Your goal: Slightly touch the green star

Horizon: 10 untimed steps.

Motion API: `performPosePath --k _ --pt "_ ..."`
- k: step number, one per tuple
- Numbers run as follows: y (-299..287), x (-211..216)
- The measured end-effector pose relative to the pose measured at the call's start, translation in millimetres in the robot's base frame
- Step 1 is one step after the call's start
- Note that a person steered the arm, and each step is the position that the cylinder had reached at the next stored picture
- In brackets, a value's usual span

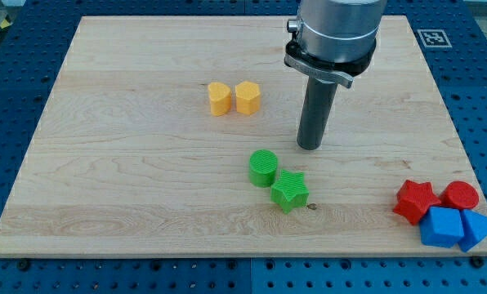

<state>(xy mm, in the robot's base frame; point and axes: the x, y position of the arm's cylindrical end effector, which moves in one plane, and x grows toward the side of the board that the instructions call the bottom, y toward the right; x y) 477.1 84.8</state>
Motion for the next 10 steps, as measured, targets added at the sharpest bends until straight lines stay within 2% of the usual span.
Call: performPosePath --k 2,7,8,10 --pt "13.0 11.5" --pt "22.0 104.7" --pt "17.6 124.8" --pt "-23.7 127.3"
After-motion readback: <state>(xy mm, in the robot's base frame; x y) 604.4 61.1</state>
